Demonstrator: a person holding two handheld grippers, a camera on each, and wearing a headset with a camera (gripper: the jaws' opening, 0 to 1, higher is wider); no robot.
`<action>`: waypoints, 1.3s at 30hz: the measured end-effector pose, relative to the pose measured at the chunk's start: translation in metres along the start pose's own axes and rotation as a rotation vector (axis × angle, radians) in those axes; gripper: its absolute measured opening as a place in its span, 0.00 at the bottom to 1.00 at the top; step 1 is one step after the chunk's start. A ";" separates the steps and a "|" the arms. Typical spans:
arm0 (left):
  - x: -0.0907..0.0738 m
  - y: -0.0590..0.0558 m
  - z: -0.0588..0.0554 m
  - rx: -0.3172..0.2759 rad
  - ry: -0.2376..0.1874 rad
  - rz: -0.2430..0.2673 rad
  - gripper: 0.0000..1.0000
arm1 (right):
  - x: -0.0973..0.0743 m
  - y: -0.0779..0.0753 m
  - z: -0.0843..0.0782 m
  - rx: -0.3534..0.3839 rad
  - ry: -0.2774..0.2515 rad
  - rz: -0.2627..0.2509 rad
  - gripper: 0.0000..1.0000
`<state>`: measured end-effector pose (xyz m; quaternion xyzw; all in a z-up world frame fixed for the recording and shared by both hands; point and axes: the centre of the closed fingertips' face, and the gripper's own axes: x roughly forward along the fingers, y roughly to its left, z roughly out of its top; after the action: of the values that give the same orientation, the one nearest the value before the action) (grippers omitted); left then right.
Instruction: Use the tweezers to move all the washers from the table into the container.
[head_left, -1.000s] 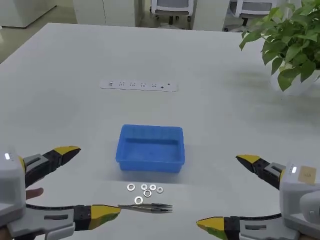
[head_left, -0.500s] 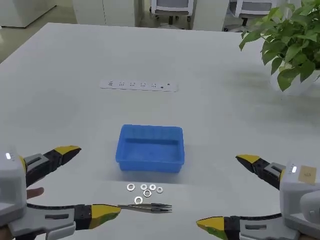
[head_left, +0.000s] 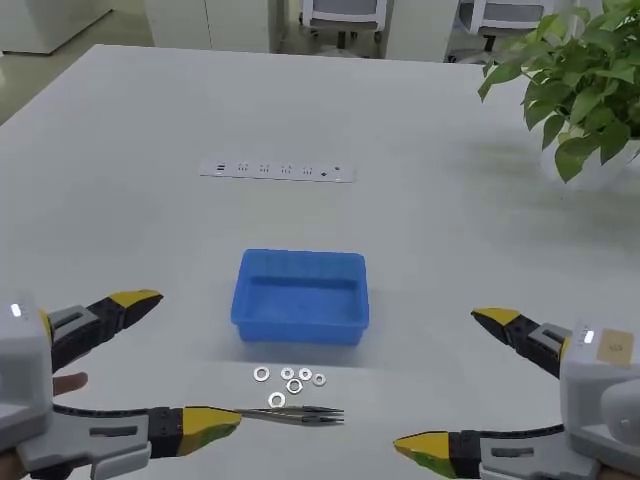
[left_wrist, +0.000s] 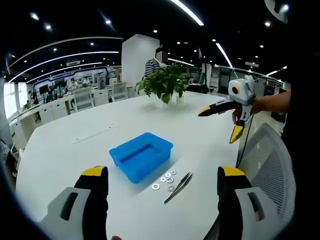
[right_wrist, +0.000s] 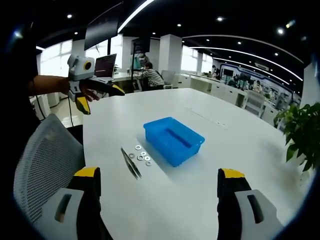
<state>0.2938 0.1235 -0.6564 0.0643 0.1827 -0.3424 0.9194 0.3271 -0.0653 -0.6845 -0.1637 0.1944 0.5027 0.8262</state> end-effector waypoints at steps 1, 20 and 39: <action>0.000 0.000 0.000 0.000 0.000 0.000 0.96 | 0.000 0.000 0.000 0.001 0.000 0.000 0.98; 0.000 0.000 0.000 0.011 0.007 -0.008 0.95 | 0.001 0.002 0.000 -0.002 0.008 0.015 0.97; 0.007 -0.005 0.001 0.026 0.018 -0.054 0.89 | 0.004 0.005 0.002 -0.053 0.037 0.067 0.92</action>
<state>0.2956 0.1156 -0.6582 0.0746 0.1881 -0.3691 0.9071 0.3245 -0.0591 -0.6845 -0.1881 0.2018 0.5318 0.8007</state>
